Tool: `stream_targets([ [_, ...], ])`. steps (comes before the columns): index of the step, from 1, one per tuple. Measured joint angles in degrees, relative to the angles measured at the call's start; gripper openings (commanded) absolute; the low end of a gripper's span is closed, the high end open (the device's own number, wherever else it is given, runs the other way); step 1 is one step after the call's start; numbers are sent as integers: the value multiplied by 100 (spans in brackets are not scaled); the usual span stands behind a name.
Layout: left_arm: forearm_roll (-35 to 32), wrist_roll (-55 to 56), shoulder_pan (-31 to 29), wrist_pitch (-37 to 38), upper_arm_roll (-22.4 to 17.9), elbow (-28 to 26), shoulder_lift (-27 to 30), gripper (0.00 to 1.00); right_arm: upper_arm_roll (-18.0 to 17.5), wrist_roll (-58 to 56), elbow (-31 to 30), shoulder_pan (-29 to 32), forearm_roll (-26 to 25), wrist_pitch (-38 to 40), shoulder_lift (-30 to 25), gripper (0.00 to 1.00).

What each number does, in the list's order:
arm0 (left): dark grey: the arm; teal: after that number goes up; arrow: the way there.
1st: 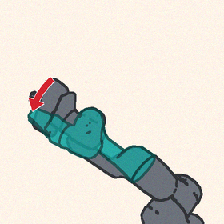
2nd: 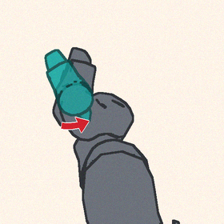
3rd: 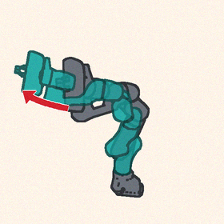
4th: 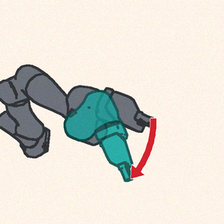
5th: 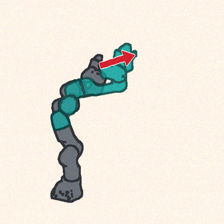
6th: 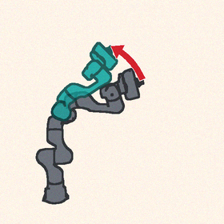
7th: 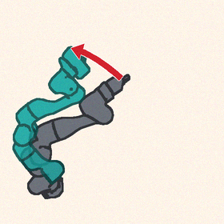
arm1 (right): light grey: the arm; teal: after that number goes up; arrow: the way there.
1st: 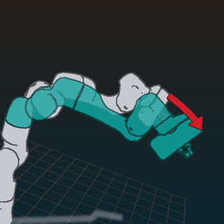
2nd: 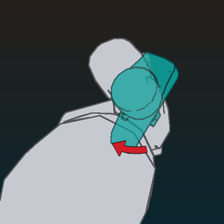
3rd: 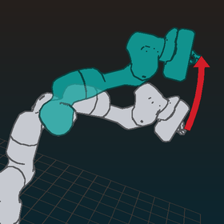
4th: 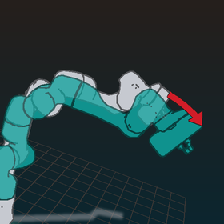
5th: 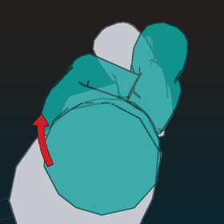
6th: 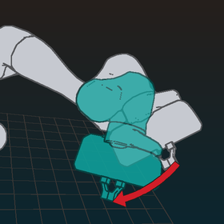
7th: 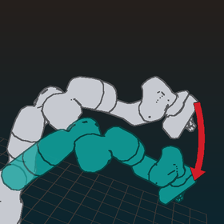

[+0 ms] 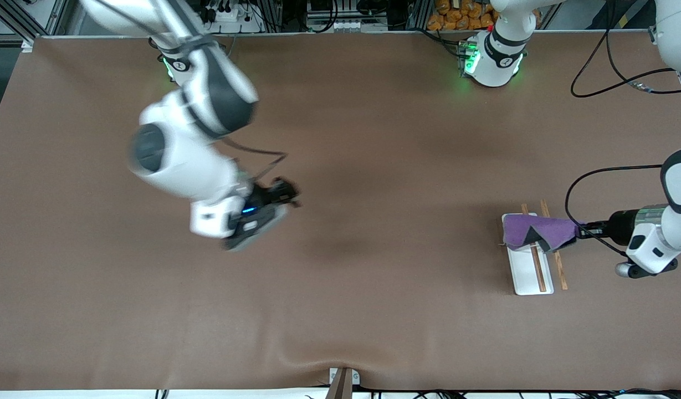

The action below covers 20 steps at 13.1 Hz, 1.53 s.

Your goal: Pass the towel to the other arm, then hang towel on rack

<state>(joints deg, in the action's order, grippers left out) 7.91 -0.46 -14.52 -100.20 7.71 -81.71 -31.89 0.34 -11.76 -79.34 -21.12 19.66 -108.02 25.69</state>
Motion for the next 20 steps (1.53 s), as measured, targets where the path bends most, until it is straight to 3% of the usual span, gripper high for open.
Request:
stream_targets([
  [2,0,-269,-137,-139,1,-1,-53,0,234,-6,2,339,-360,802,-265,100],
  [6,62,-663,-315,-334,4,-4,-189,0,1012,251,-36,456,-1076,1653,-734,100],
  [7,78,-725,-346,-344,9,-4,-219,0,1063,437,-50,619,-1136,1842,-808,100],
  [8,83,-746,-363,-351,11,-4,-244,7,1042,552,-59,869,-1185,2013,-871,100],
  [9,83,-750,-366,-360,13,-4,-264,16,1006,598,-64,1114,-1259,2112,-935,100],
  [10,84,-750,-365,-376,17,-4,-282,34,972,670,-75,1320,-1385,2184,-1035,100],
  [11,84,-750,-365,-387,22,-4,-293,70,927,759,-114,1465,-1468,2270,-1167,100],
  [12,84,-752,-364,-392,24,-4,-299,100,827,856,-218,1597,-1515,2334,-1347,100],
  [16,84,-1020,-365,-413,26,-2,-299,100,27,1095,-1052,2446,-1589,2030,-2142,100],
  [20,84,-1069,-348,-422,72,66,-261,100,-69,1328,-1202,2561,-1597,1937,-2236,100],
])
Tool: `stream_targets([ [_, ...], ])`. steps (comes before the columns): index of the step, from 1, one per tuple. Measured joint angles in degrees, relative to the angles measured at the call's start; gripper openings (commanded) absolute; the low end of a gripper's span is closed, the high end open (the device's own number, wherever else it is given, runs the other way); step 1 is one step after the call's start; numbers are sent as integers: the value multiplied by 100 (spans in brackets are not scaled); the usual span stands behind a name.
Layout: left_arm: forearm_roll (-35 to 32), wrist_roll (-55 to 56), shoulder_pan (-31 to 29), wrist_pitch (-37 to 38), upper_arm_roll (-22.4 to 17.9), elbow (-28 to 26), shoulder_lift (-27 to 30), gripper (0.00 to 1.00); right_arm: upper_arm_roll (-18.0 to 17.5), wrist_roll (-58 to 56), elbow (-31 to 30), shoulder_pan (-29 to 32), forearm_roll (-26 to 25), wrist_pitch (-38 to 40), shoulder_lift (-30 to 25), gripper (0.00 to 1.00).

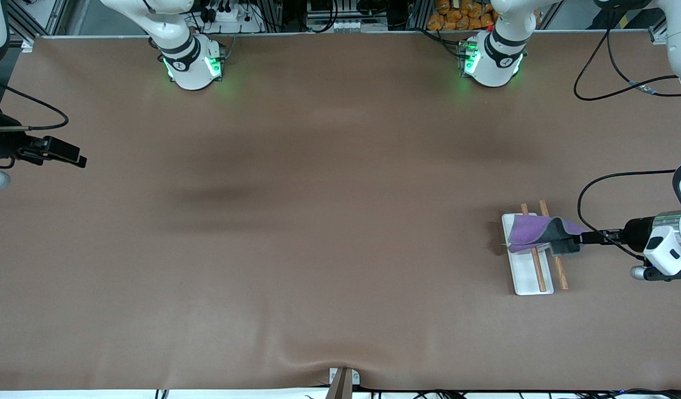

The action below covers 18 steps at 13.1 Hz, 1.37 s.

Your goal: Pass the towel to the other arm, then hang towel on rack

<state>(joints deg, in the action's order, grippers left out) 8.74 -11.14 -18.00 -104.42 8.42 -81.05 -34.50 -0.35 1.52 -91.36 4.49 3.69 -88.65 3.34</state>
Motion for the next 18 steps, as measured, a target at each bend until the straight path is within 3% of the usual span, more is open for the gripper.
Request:
stream_targets([
  [6,-116,132,155,325,55,31,519,100,-17,-332,61,9,-107,106,-16,100],
  [13,-399,1472,719,1195,91,43,1508,100,-55,-344,576,14,-291,698,-56,100],
  [16,-1575,1452,874,1258,294,40,1766,100,-50,-344,593,23,-291,618,-55,100],
  [18,-2000,1470,1054,1258,476,45,1863,100,-50,-336,595,27,-291,608,-55,100],
])
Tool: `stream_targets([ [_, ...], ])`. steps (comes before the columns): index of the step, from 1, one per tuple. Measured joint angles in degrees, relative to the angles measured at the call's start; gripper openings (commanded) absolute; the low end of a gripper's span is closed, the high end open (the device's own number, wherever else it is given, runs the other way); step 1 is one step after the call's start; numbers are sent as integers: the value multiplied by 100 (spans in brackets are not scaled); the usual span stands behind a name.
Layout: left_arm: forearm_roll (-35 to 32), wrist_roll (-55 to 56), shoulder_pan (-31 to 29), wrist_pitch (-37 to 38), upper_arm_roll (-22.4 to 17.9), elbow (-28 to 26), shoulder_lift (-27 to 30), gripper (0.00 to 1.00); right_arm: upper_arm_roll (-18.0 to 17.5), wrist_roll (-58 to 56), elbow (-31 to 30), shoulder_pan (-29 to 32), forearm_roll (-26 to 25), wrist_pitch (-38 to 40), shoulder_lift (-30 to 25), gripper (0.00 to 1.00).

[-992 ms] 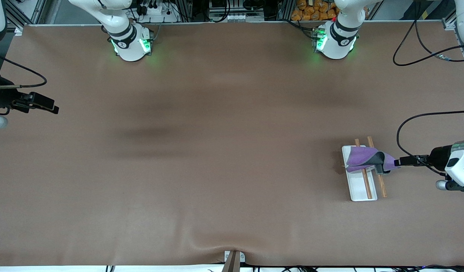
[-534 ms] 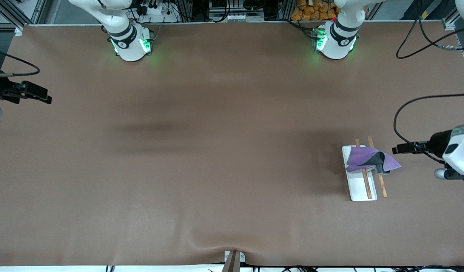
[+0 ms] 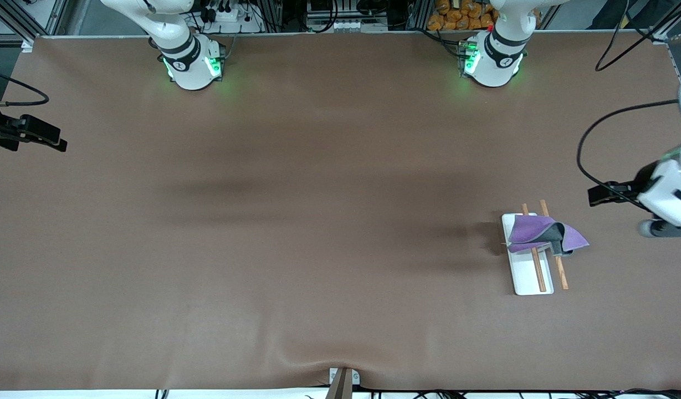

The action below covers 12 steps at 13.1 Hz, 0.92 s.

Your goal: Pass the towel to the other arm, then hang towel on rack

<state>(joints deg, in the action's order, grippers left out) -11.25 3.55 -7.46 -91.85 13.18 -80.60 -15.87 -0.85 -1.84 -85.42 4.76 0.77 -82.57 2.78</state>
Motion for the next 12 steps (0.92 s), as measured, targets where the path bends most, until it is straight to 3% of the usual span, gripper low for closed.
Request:
stream_targets([
  [3,-57,-3,50,2,123,63,218,100,0,100,1,1,-15,-15,0,100],
  [7,480,-1,96,240,121,14,662,100,7,126,-6,6,-74,-169,5,100],
  [12,769,95,900,286,-716,-555,1259,100,9,126,-160,9,-92,-226,15,100],
])
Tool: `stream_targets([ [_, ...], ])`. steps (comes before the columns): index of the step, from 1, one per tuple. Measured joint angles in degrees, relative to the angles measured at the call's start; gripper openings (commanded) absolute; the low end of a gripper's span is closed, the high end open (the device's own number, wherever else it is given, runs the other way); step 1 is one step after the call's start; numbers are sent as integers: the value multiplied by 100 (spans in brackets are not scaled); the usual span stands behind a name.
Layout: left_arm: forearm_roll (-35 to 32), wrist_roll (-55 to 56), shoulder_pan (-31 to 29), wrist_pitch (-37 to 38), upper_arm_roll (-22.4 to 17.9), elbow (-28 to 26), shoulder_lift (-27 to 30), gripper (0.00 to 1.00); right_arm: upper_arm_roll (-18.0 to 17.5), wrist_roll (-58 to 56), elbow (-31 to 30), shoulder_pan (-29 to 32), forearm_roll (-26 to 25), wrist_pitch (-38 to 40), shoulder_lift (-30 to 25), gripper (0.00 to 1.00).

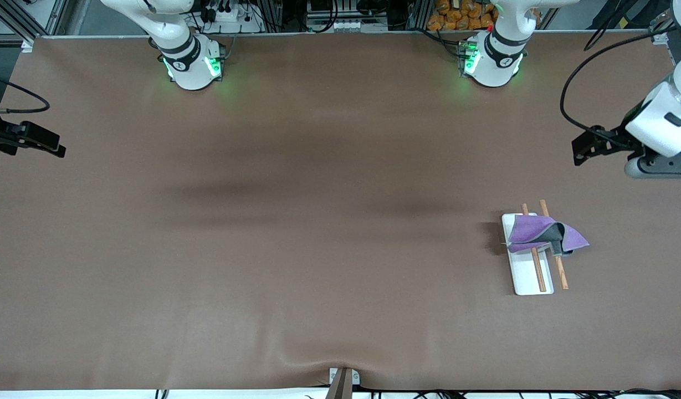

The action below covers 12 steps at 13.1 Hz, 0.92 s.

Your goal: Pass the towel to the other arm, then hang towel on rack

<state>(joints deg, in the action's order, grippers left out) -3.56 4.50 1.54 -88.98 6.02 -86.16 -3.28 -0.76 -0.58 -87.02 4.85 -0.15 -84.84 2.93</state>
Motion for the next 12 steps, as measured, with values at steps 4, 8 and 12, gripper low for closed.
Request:
stream_targets([
  [4,54,14,-1,0,-35,-243,249,100,0,0,-66,0,-7,-47,-13,100],
  [8,57,14,3,-1,-34,-253,251,100,0,0,-131,0,-9,-232,-58,100],
  [12,59,14,2,188,-37,-248,251,100,0,0,-136,0,-9,-276,-71,100],
])
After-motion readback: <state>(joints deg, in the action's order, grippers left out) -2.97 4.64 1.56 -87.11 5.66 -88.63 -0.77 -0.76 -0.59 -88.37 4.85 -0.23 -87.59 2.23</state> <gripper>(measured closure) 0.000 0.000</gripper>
